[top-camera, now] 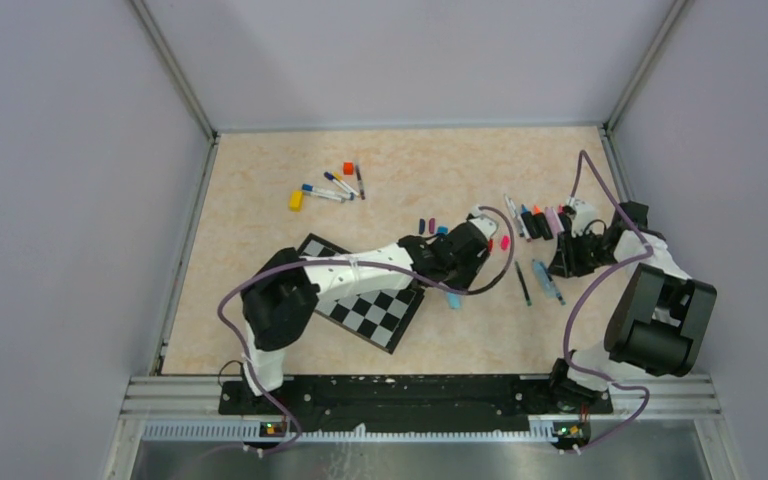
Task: Open the pen caps
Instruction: Place the pen cap at the center of the board, then pick up the pen from the center of the board.
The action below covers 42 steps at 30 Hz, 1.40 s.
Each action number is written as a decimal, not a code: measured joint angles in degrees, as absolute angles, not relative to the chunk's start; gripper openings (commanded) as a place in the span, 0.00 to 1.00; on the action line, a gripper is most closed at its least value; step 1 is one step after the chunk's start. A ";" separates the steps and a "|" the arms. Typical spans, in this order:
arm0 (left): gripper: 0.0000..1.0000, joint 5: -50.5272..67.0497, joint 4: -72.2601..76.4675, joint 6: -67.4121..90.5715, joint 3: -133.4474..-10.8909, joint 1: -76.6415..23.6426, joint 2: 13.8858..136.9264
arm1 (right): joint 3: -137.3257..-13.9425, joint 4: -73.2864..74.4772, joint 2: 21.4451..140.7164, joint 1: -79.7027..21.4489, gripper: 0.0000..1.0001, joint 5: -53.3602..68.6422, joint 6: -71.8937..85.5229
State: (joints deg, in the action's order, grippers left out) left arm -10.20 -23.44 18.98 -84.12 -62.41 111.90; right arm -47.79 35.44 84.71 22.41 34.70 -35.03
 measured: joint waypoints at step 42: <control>0.95 -22.37 -30.09 23.90 -103.07 -28.51 119.22 | -47.79 36.07 84.36 22.41 0.32 36.62 -36.03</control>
State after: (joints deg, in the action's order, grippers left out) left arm -22.37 -30.09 23.90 -103.07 -28.51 119.22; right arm -47.79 36.07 84.36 22.41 36.62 -36.03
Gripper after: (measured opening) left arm 0.970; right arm 0.317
